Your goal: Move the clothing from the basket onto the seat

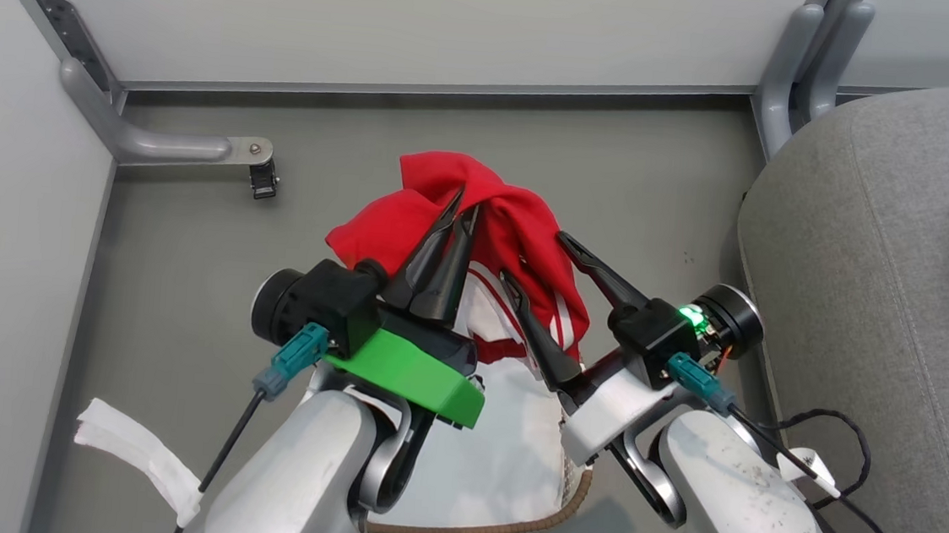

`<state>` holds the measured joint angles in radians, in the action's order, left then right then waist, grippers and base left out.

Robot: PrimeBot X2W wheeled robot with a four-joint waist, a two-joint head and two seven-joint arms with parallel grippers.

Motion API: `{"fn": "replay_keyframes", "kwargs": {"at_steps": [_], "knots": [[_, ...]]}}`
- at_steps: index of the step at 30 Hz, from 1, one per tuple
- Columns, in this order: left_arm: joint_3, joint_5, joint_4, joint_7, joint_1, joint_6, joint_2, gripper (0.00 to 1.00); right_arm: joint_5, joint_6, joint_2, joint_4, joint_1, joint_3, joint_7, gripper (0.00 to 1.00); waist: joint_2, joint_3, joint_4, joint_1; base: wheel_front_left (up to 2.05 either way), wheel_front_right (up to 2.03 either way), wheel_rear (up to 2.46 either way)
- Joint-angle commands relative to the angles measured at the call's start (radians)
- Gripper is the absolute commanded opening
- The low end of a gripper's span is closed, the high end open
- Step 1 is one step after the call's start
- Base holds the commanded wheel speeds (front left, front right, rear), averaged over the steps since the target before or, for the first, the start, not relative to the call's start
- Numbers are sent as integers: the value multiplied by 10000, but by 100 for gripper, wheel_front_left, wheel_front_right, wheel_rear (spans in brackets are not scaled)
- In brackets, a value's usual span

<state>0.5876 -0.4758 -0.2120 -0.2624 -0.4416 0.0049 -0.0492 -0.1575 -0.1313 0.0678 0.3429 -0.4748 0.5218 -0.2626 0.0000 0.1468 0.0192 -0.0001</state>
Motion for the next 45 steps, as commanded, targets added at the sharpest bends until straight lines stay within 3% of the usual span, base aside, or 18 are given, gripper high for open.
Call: {"fn": "replay_keyframes", "kwargs": {"at_steps": [1, 6, 7, 8, 9, 16, 17, 18, 19, 29, 45], "knots": [[108, -65, 42, -35, -52, 33, -28, 0, 126, 11, -37, 362, -201, 81, -32, 100, 0, -8, 115, 1, 0, 0, 0], [474, -262, 128, -35, -166, 48, -28, 0, 33, 11, -113, 1635, -585, 233, -30, 100, 0, 30, 335, 1, 0, 0, 0], [507, -285, 137, -35, -174, 46, -28, 0, -25, 11, -122, 1754, -634, 279, -30, 91, 0, 41, 370, 1, 0, 0, 0], [542, -328, 132, -35, -178, 51, -29, 0, -116, 11, -139, 1852, -678, 306, -30, 31, 0, 45, 399, 1, 0, 0, 0], [570, -354, 119, -35, -172, 55, -29, 0, -227, 11, -143, 1910, -675, 350, -30, 0, 0, 50, 419, 1, 0, 0, 0], [444, -231, -268, -23, -23, 124, -28, 0, -758, 11, -143, 1393, -297, 44, -32, 0, 0, 21, 224, 1, 0, 0, 0], [402, -159, -310, -21, 3, 131, -29, 6, -775, 11, -140, 1301, -218, -52, -32, 0, 0, 15, 137, 1, 0, 0, 0], [377, -119, -339, -21, 54, 105, -29, 47, -829, 11, -139, 1208, -131, -181, -32, 0, 0, 13, 20, 1, 0, 0, 0], [372, -112, -399, -21, 120, 64, -28, 100, -862, 11, -138, 1131, -60, -302, -32, 0, 0, 14, -87, 1, 0, 0, 0], [18, 672, -663, -21, 519, -420, -34, 100, -1166, 11, -152, 364, 696, -1401, -31, 0, 0, 177, -1945, 1, 0, 0, 0], [-326, 1432, -934, -21, 903, -1103, -41, 100, -1402, 11, -156, -431, 1435, -2316, -31, 0, 0, 484, -5366, 1, 0, 0, 0]]}}
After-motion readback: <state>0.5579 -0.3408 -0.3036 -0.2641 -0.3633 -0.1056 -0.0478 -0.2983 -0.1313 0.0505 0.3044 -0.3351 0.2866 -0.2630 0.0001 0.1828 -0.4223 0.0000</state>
